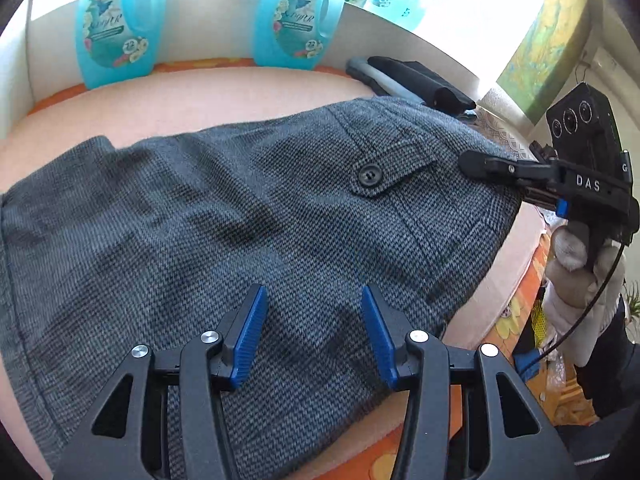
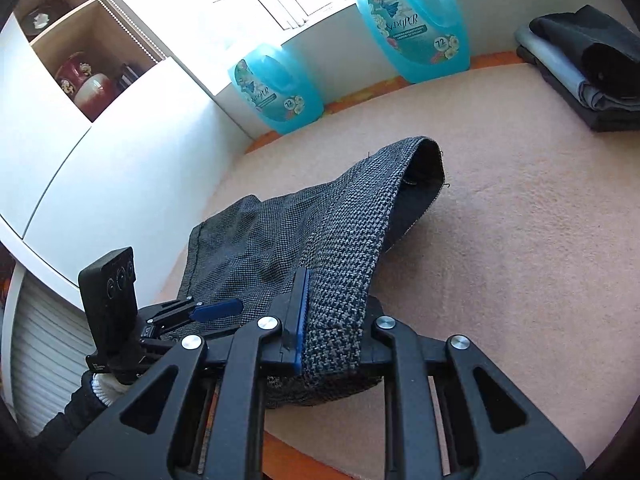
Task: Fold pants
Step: 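Fold the held trouser half over onto the other half with the right gripper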
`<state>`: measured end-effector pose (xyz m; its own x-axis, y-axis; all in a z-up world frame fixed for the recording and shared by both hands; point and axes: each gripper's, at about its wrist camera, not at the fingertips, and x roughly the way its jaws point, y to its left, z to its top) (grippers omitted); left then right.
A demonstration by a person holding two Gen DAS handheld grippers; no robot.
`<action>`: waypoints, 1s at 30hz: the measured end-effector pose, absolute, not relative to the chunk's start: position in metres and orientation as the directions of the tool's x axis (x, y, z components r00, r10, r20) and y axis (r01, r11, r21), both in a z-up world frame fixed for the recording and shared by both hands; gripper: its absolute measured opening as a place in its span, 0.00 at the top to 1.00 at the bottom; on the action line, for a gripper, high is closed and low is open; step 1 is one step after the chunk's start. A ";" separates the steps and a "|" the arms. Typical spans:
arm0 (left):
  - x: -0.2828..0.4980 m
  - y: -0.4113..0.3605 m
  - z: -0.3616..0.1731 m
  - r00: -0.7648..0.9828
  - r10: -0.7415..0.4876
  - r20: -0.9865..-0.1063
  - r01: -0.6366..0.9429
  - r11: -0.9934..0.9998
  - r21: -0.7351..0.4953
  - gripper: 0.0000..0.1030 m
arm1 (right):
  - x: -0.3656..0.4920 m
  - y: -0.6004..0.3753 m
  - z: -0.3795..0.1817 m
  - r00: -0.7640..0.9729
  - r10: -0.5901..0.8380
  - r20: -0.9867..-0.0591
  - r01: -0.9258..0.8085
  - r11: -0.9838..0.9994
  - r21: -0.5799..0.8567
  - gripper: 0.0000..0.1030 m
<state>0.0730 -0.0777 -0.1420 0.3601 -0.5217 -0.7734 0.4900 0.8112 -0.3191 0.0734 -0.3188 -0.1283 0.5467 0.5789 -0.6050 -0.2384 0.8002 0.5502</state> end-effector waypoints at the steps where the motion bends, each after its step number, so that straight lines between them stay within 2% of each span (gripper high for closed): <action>1: 0.071 -0.076 -0.147 0.348 -0.525 -0.777 0.487 0.809 -0.328 0.54 | 0.073 -0.316 -0.126 0.547 0.582 -0.601 -0.244 0.798 0.551 0.84; 5: 0.069 -0.073 -0.155 0.359 -0.525 -0.772 0.479 0.813 -0.330 0.54 | 0.071 -0.301 -0.114 0.555 0.583 -0.593 -0.267 0.800 0.536 0.84; 10: 0.062 -0.055 -0.135 0.421 -0.513 -0.748 0.457 0.832 -0.313 0.54 | 0.070 -0.281 -0.096 0.565 0.588 -0.578 -0.311 0.801 0.511 0.84; 17: 0.042 0.001 -0.122 0.533 -0.393 -0.749 0.360 0.907 -0.220 0.54 | 0.070 -0.248 -0.071 0.564 0.606 -0.561 -0.381 0.794 0.474 0.84; 23: 0.032 0.044 -0.152 0.525 -0.392 -0.755 0.270 0.918 -0.289 0.55 | 0.070 -0.214 -0.056 0.536 0.625 -0.568 -0.456 0.780 0.429 0.84; 26: 0.024 0.049 -0.142 0.550 -0.409 -0.728 0.261 0.912 -0.316 0.55 | 0.070 -0.194 -0.051 0.516 0.627 -0.583 -0.493 0.775 0.397 0.84; 30: 0.013 0.064 -0.126 0.601 -0.382 -0.702 0.244 0.924 -0.293 0.55 | 0.071 -0.169 -0.051 0.482 0.632 -0.607 -0.543 0.759 0.360 0.84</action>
<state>0.0132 0.0638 -0.1262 0.6009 -0.3817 -0.7023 0.2445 0.9243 -0.2932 0.0707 -0.1687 -0.0510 0.4816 0.6323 -0.6068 -0.5429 0.7588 0.3598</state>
